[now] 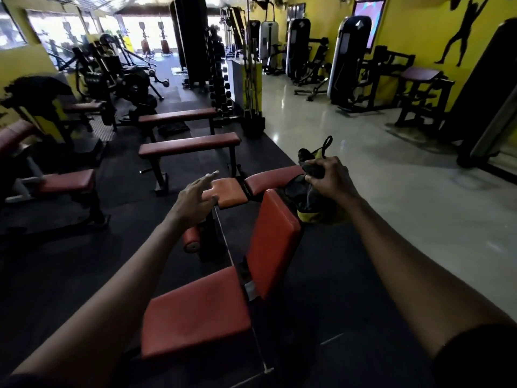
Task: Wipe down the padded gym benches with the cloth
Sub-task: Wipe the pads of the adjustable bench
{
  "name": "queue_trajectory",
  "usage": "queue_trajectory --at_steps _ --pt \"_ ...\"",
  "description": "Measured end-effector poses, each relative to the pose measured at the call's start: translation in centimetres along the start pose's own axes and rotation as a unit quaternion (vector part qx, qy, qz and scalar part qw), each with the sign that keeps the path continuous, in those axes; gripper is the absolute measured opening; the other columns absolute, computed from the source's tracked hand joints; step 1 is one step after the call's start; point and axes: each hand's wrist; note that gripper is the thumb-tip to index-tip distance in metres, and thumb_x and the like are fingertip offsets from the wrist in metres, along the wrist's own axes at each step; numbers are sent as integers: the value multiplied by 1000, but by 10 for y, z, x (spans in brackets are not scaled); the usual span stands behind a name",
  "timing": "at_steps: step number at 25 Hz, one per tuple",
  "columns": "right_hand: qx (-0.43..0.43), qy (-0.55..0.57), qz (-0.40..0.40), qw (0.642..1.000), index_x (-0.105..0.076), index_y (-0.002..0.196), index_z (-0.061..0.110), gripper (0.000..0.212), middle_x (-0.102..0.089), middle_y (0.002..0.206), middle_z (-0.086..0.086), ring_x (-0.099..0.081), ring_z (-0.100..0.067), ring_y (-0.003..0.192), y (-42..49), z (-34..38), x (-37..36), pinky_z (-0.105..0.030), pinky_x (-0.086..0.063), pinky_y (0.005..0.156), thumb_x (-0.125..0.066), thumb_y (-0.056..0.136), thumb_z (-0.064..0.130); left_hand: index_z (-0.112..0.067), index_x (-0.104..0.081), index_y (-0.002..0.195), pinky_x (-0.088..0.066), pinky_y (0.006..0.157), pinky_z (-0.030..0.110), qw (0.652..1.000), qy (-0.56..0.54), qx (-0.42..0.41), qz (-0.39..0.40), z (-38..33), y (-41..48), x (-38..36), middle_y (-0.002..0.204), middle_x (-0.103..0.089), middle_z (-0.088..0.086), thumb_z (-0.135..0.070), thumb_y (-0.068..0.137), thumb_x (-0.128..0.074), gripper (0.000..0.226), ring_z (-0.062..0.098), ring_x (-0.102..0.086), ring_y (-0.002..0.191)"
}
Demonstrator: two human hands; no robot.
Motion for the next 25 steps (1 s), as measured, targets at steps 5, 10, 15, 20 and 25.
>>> queue_trajectory --at_steps 5,10,15,20,25 --pt "-52 -21 24 998 -67 131 27 48 -57 135 -13 -53 -31 129 43 -9 -46 -42 -41 112 -77 85 33 -35 -39 151 -36 114 52 997 34 -8 66 43 79 -30 152 -47 4 -40 81 -54 72 26 -45 139" --pt "-117 -48 41 991 -64 134 28 47 -51 134 -12 -54 -32 124 61 -22 -98 -35 -37 108 -73 89 35 -32 -37 153 -28 116 39 989 42 -65 122 82 153 -64 156 -42 5 -32 89 -60 68 24 -37 144" --pt "-207 -88 64 972 -62 135 32 46 -47 137 -7 -46 -33 129 55 -31 -172 -39 -38 108 -71 90 38 -39 -33 154 -33 116 48 965 27 -131 224 127 221 -104 157 -41 3 -59 79 -43 78 25 -40 143" --pt "-281 -151 85 944 -55 140 36 46 -40 148 -5 -42 -36 132 29 -36 -240 -48 -44 103 -62 95 45 -39 -30 155 -34 114 54 940 33 -159 299 164 248 -158 160 -36 3 -65 74 -33 85 26 -35 146" --pt "-302 -254 11 919 -53 142 32 44 -46 147 -6 -44 -35 124 36 -38 -277 -53 -44 95 -52 101 46 -36 -28 156 -37 111 54 916 33 -158 368 183 260 -223 161 -34 5 -53 80 -40 78 29 -36 146"
Point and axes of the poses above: each hand's wrist, its own y-axis towards the middle knuckle, its own x-axis out of the back of the hand, z = x × y
